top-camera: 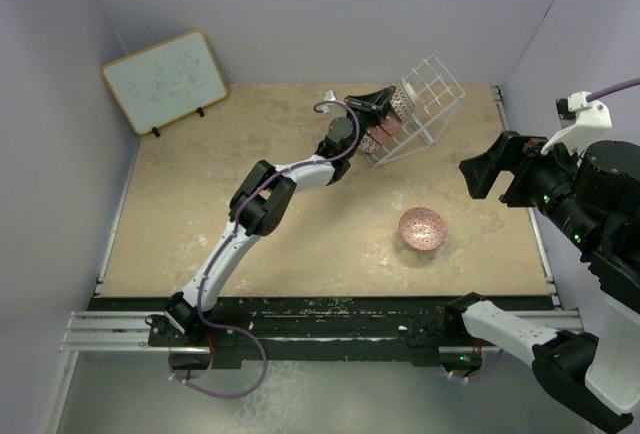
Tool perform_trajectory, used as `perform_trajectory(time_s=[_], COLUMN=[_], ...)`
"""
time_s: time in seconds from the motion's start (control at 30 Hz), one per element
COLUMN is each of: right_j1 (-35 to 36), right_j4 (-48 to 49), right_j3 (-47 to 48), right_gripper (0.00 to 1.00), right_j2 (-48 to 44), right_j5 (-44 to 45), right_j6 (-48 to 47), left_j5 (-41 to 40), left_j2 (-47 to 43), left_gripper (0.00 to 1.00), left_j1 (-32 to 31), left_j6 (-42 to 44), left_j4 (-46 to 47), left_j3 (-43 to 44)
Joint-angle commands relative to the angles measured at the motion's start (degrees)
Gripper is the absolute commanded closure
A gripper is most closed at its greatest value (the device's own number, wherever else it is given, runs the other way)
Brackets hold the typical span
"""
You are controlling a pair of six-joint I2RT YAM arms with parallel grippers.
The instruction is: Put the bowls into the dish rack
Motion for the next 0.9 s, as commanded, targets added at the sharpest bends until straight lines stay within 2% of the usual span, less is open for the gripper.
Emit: perform_trajectory(time_s=[0.0,0.1,0.7,0.87], right_j1=[0.1,0.1,0.1,0.1], right_j4=[1.5,1.5,1.7,1.7], right_j3=[0.1,0.2,-0.3,-0.6], right_gripper=[0.04,0.04,0.04,0.04], right_j2=[0.4,0.5,0.1,0.0], right_j5=[0.4,0.4,0.0,-0.1], right_j6=[-1.1,-1.1,-1.3,-1.3], left_j5=[-1.1,-1.0,1.1,2.1], left_j2=[-1.5,-2.1,-8.9,-9.8], left_gripper=[0.89,0.83,0.77,0.68], left_j1=[0.3,0.3,0.7,0.8], left_j6=[-1.2,-1.2,-1.1,-1.3], left_j4=[5.5,5.1,-5.5,-7.6], left_j3=[3.2,2.6,-3.9,-4.1])
